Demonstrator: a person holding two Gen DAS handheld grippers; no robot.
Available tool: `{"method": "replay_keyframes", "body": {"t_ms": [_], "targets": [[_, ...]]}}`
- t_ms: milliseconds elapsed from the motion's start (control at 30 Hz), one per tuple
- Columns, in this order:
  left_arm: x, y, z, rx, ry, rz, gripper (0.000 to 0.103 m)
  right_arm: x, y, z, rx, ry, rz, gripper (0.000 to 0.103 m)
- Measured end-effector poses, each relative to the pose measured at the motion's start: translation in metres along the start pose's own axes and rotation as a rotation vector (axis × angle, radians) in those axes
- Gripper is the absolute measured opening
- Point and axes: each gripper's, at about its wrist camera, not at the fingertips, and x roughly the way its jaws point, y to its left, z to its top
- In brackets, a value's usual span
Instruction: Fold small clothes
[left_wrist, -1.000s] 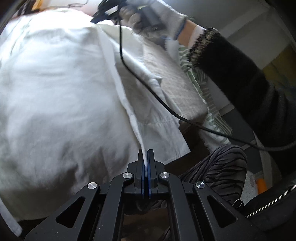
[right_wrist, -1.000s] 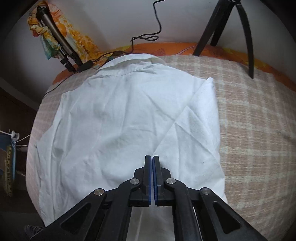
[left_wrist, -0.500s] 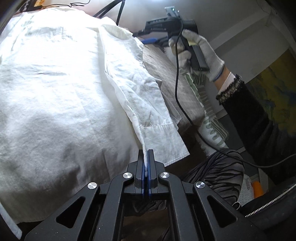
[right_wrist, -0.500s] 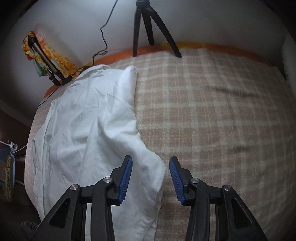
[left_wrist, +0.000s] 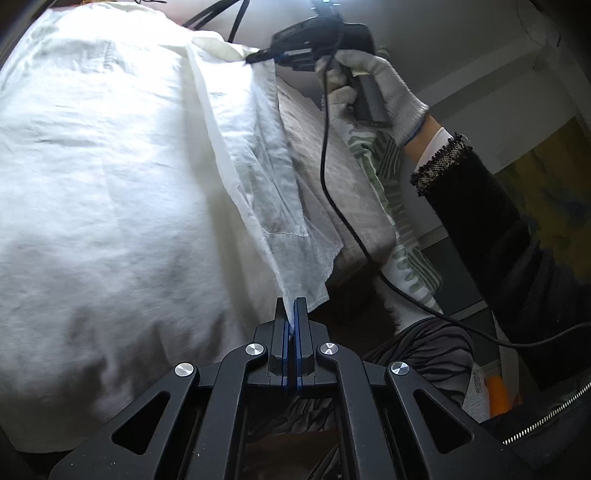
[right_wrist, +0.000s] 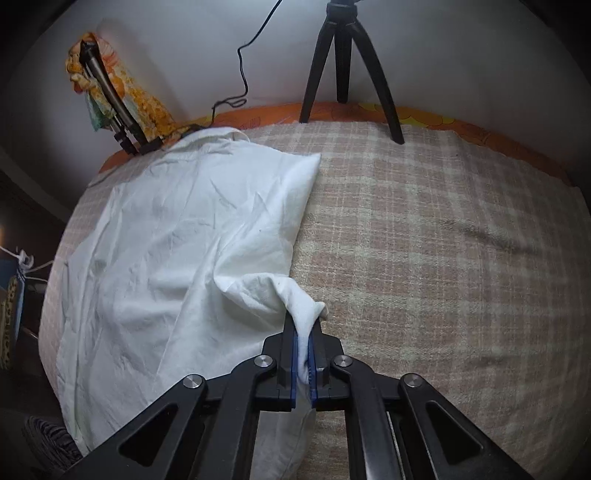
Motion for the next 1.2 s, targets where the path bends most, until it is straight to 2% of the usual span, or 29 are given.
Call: {"method": "replay_keyframes", "body": {"t_ms": [67, 167, 300, 400, 567, 733, 767, 800, 833, 867, 900, 1000, 1200], "targets": [[-0.001, -0.001, -0.001, 0.005, -0.001, 0.008, 0.001, 0.01, -0.004, -0.003, 0.017, 0.028, -0.047, 0.017], [-0.006, -0.003, -0.001, 0.029, 0.01, 0.02, 0.001, -0.006, -0.013, -0.021, 0.063, -0.017, -0.018, 0.036], [-0.019, -0.003, 0.002, 0.05, 0.02, 0.053, 0.014, -0.051, -0.016, -0.071, 0.102, -0.061, 0.062, 0.036], [-0.021, -0.005, 0.012, 0.058, 0.007, 0.073, 0.022, -0.07, -0.013, -0.119, 0.132, -0.041, 0.154, 0.035], [-0.013, 0.003, 0.028, 0.043, 0.018, 0.12, 0.022, -0.061, 0.001, -0.181, 0.16, 0.024, 0.256, 0.035], [-0.006, 0.008, 0.029, 0.051, 0.031, 0.098, 0.019, -0.036, 0.019, -0.203, 0.141, 0.087, 0.263, 0.036], [-0.007, 0.008, 0.029, 0.054, 0.031, 0.096, 0.016, -0.033, 0.022, -0.207, 0.141, 0.094, 0.265, 0.036], [-0.007, 0.008, 0.027, 0.06, 0.028, 0.093, 0.007, -0.03, 0.025, -0.209, 0.14, 0.094, 0.261, 0.036], [-0.004, 0.008, 0.026, 0.063, 0.03, 0.092, 0.005, -0.03, 0.028, -0.209, 0.133, 0.086, 0.251, 0.035], [-0.001, 0.008, 0.025, 0.058, 0.031, 0.094, 0.004, -0.03, 0.031, -0.209, 0.122, 0.076, 0.24, 0.028], [-0.002, 0.011, 0.025, 0.045, 0.033, 0.088, 0.004, -0.031, 0.034, -0.209, 0.11, 0.072, 0.237, 0.014], [-0.006, 0.015, 0.024, 0.018, 0.026, 0.066, 0.002, -0.035, 0.04, -0.21, 0.087, 0.071, 0.218, 0.0], [0.0, -0.006, 0.02, 0.057, 0.031, 0.021, 0.002, -0.07, 0.034, -0.215, 0.058, 0.028, 0.175, 0.0]]}}
